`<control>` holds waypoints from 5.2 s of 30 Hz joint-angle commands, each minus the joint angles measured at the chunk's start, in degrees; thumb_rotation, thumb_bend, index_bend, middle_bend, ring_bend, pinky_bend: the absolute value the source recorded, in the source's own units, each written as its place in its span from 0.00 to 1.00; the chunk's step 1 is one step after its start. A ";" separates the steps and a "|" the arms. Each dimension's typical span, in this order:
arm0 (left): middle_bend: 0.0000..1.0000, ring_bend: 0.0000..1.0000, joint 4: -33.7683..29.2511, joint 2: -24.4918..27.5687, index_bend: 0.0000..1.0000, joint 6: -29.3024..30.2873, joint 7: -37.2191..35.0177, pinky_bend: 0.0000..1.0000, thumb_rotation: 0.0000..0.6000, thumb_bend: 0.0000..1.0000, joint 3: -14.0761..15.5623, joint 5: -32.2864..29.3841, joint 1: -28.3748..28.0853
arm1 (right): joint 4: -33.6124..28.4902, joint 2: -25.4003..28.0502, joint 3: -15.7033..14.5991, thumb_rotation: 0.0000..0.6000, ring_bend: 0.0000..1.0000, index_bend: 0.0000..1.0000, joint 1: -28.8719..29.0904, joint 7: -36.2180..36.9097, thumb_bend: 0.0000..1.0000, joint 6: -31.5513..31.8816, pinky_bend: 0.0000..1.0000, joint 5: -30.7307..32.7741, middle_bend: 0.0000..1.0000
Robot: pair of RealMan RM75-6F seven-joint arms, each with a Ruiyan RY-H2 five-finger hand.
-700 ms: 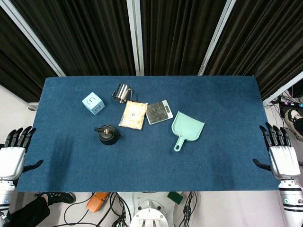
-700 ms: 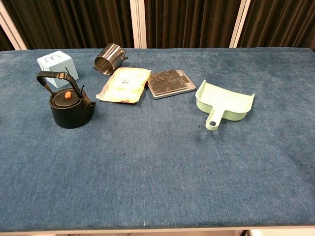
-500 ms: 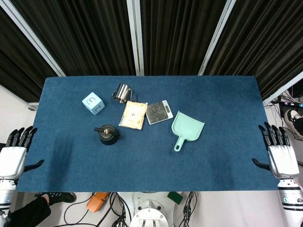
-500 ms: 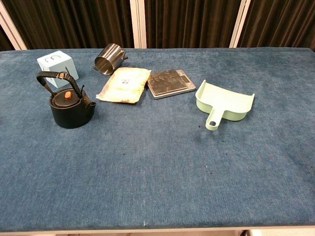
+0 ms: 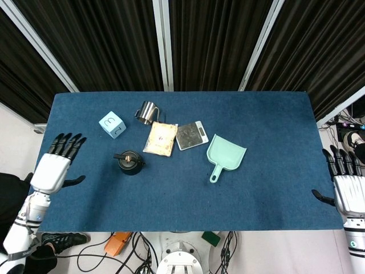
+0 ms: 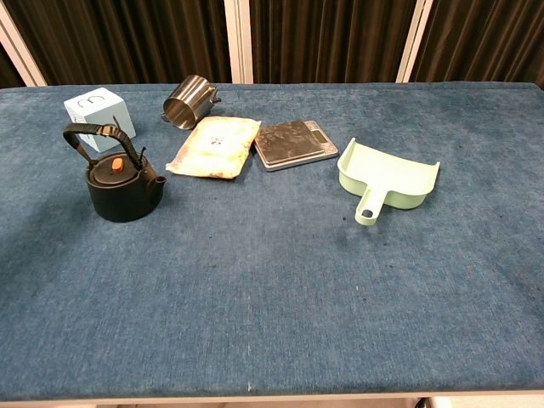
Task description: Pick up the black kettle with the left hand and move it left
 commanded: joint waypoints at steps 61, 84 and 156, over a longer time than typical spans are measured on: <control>0.71 0.59 -5.29 -16.27 0.71 -12.81 33.18 0.00 0.89 0.09 -0.33 -40.13 -23.76 | 0.93 -1.47 0.00 1.00 0.00 0.00 1.49 -0.55 0.06 -4.31 0.00 3.13 0.00; 1.00 0.95 -2.51 -15.12 1.00 -17.49 19.17 0.02 0.11 0.08 -0.68 -38.19 -23.33 | -0.49 -1.16 0.17 1.00 0.00 0.00 1.40 -1.70 0.06 -3.98 0.00 3.69 0.00; 1.00 1.00 1.70 -11.91 1.00 -7.14 24.11 0.65 0.75 0.49 -1.14 -34.45 -18.75 | 0.07 -0.79 0.00 1.00 0.00 0.00 0.25 0.15 0.06 -2.64 0.00 3.48 0.00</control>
